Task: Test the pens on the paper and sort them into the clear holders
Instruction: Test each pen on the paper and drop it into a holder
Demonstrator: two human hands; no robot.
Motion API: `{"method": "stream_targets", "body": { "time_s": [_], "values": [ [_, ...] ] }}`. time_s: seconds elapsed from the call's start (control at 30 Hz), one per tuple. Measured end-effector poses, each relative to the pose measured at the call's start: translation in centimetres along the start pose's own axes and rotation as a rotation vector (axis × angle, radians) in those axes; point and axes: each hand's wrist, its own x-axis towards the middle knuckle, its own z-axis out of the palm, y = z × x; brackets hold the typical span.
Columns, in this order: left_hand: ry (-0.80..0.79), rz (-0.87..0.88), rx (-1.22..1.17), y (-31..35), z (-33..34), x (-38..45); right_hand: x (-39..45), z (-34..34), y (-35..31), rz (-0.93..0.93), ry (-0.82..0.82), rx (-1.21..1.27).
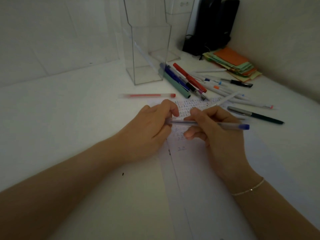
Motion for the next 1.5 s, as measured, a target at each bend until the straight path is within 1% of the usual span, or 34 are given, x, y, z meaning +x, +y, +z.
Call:
{"method": "stream_targets", "body": {
  "time_s": [0.1, 0.23, 0.27, 0.3, 0.37, 0.43, 0.47, 0.53, 0.7, 0.77, 0.8, 0.83, 0.9, 0.93, 0.97, 1.0, 1.03, 1.07, 1.1, 1.13, 1.17, 1.2, 1.23, 1.27, 1.33, 1.37, 1.43, 1.5],
  "values": [
    [-0.018, 0.034, 0.015, 0.0, 0.1, 0.0, 0.0, -0.1, 0.0, -0.009, -0.035, -0.028],
    [0.008, 0.057, -0.008, 0.1, -0.1, 0.1, 0.1, -0.4, 0.1, 0.084, -0.142, 0.256],
    [0.016, 0.060, -0.022, 0.1, -0.2, 0.1, 0.2, -0.4, 0.2, 0.080, -0.150, 0.258],
    [0.026, 0.062, -0.029, 0.2, -0.3, 0.1, 0.3, -0.4, 0.4, 0.055, -0.139, 0.195],
    [0.053, 0.023, -0.065, 0.4, -0.5, 0.2, 0.4, -0.3, 0.8, -0.040, -0.104, -0.064],
    [0.075, -0.081, -0.155, 0.4, -0.6, 0.3, 0.1, 0.2, 0.8, -0.119, -0.134, -0.261],
    [0.076, -0.124, -0.194, 0.5, -0.7, 0.4, -0.1, 0.4, 0.7, -0.137, -0.168, -0.295],
    [0.065, -0.161, -0.224, 0.6, -0.6, 0.4, -0.5, 0.7, 0.6, -0.174, -0.230, -0.311],
    [0.032, -0.162, -0.266, 0.1, -0.7, 0.3, -1.0, 0.8, 0.9, -0.273, -0.334, -0.386],
    [0.078, -0.170, -0.283, 0.3, -0.8, 0.5, -1.2, 1.1, 0.0, -0.219, -0.346, -0.360],
    [0.137, -0.187, -0.280, 0.5, -1.1, 0.7, -1.1, 1.3, -0.9, -0.159, -0.320, -0.311],
    [0.219, -0.214, -0.264, 0.7, -1.5, 1.0, -0.7, 1.2, -2.0, -0.098, -0.258, -0.246],
    [0.399, -0.262, -0.187, 1.2, -3.1, 1.9, 0.8, 0.3, -4.4, -0.017, -0.091, -0.073],
    [0.467, -0.261, -0.115, 1.4, -4.1, 2.5, 1.6, -0.1, -5.8, -0.016, -0.046, -0.021],
    [0.505, -0.238, -0.016, 1.6, -5.1, 3.1, 2.5, -0.4, -7.1, -0.047, -0.053, -0.063],
    [0.512, -0.192, 0.101, 1.9, -6.1, 3.9, 3.2, -0.5, -8.3, -0.079, -0.110, -0.206],
    [0.503, -0.125, 0.215, 2.4, -6.9, 4.7, 4.1, -0.4, -8.9, -0.093, -0.200, -0.408],
    [0.490, -0.039, 0.322, 3.0, -7.4, 5.8, 4.9, 0.0, -9.3, -0.077, -0.292, -0.593],
    [0.475, 0.058, 0.423, 3.7, -7.7, 6.9, 5.5, 0.5, -9.5, -0.065, -0.363, -0.721],
    [0.459, 0.151, 0.517, 4.4, -7.9, 8.0, 6.1, 1.1, -9.7, -0.077, -0.400, -0.771],
    [0.450, 0.227, 0.590, 4.9, -8.1, 9.2, 6.9, 1.5, -9.5, -0.124, -0.401, -0.789],
    [0.449, 0.271, 0.629, 5.1, -8.5, 10.5, 7.8, 1.7, -9.5, -0.188, -0.362, -0.810],
    [0.451, 0.271, 0.626, 5.3, -9.3, 11.9, 8.8, 1.6, -9.4, -0.235, -0.305, -0.836],
    [0.461, 0.238, 0.590, 5.5, -10.4, 13.3, 10.1, 1.3, -9.2, -0.242, -0.240, -0.820],
    [0.456, 0.139, 0.547, 5.1, -12.8, 16.4, 12.9, 0.6, -9.2, -0.154, -0.121, -0.663],
    [0.421, 0.092, 0.602, 4.6, -13.9, 18.2, 14.3, 0.3, -9.2, -0.088, -0.073, -0.581],
    [0.296, 0.002, 0.795, 3.4, -15.1, 21.7, 17.1, -0.3, -9.1, 0.036, -0.006, -0.428],
    [0.184, -0.109, 0.968, 2.1, -15.1, 24.6, 19.2, -0.4, -9.1, 0.103, 0.019, -0.277]
  ]
}}
